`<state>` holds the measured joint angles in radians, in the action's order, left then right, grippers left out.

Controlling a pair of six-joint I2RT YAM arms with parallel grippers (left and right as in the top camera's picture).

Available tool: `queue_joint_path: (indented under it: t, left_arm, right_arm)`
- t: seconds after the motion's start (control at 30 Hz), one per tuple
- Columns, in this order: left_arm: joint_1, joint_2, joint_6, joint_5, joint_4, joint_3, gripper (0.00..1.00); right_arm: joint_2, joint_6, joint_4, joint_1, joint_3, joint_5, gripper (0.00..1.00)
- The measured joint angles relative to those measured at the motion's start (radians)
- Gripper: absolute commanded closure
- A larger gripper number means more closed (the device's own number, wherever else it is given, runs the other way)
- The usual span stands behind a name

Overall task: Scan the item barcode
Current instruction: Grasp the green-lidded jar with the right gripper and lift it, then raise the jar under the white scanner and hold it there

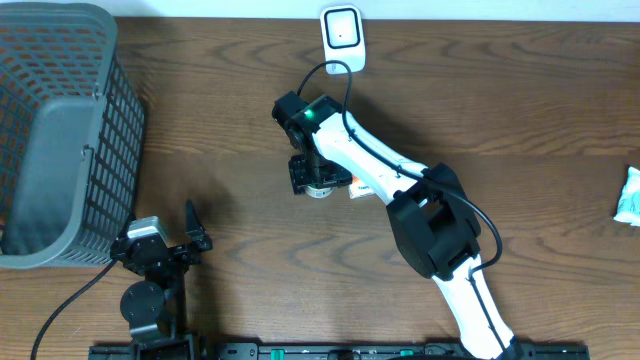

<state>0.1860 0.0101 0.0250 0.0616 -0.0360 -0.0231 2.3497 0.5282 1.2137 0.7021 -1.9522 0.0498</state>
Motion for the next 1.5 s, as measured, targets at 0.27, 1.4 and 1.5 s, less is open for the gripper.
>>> queue_joint_path:
  t: [0.27,1.4,1.5]
  left_arm:
    - [0.000,0.000,0.000,0.000,0.000,0.000,0.02]
    - [0.000,0.000,0.000,0.000,0.000,0.000,0.02]
    - [0.000,0.000,0.000,0.000,0.000,0.000,0.02]
  right_arm:
    - [0.000,0.011,0.016,-0.005,-0.001,0.021,0.39]
    - [0.000,-0.419,0.484,-0.272,-0.024,0.495,0.43]
    - [0.000,-0.419,0.484,-0.272,-0.024,0.497,0.43]
